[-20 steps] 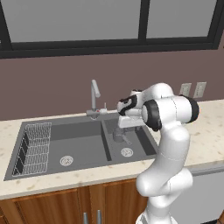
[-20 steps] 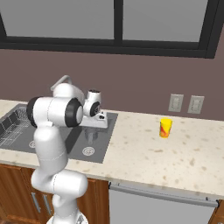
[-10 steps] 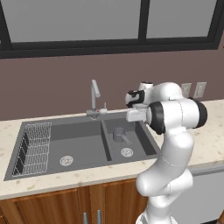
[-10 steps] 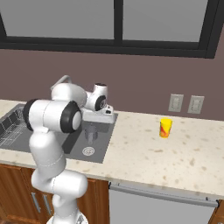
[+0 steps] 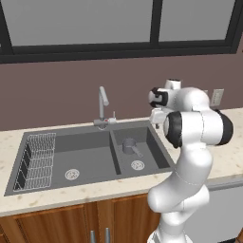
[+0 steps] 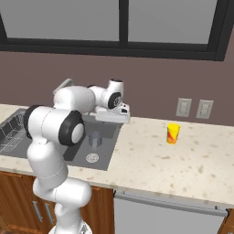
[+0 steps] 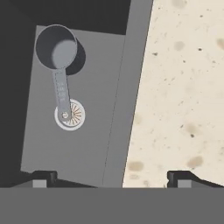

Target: Move any existing items from the left basin to the right basin for drying. Then move the cup from the counter to the left basin of the sink for washing.

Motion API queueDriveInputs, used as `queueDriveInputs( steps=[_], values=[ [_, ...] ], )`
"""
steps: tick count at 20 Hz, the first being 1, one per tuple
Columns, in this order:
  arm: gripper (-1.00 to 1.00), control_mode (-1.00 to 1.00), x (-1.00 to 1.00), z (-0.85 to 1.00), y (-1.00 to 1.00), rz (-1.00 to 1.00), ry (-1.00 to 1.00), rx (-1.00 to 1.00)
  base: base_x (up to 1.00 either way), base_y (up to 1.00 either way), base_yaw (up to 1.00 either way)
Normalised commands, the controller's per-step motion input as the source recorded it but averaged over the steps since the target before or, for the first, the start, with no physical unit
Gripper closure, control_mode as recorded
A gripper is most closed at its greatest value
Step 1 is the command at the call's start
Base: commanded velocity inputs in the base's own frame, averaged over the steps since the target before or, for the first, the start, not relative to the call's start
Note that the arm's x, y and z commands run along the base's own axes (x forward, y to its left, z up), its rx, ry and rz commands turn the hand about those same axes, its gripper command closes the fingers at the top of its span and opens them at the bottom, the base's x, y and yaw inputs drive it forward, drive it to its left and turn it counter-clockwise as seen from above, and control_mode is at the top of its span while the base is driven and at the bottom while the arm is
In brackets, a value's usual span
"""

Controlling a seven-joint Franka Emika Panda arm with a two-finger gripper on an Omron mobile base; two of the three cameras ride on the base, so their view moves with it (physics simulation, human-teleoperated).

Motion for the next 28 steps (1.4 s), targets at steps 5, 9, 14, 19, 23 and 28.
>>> queueDriveInputs(
  steps=[5, 9, 14, 19, 23, 28],
  values=[
    [-1.0, -1.0, -0.12, 0.37, -0.54, -0.01, 0.0, 0.0, 0.0, 0.0, 0.0],
    [-1.0, -1.0, -0.11, 0.33, -0.58, -0.02, 0.0, 0.0, 0.0, 0.0, 0.0],
    [-1.0, -1.0, -0.1, 0.26, -0.58, -0.03, 0.0, 0.0, 0.0, 0.0, 0.0],
    [-1.0, -1.0, -0.06, 0.14, -0.52, -0.05, 0.0, 0.0, 0.0, 0.0, 0.0],
    [-1.0, -1.0, -0.02, 0.05, -0.43, -0.03, 0.0, 0.0, 0.0, 0.0, 0.0],
    [-1.0, -1.0, 0.0, 0.07, -0.38, 0.0, 0.0, 0.0, 0.0, 0.0, 0.0]
  ],
)
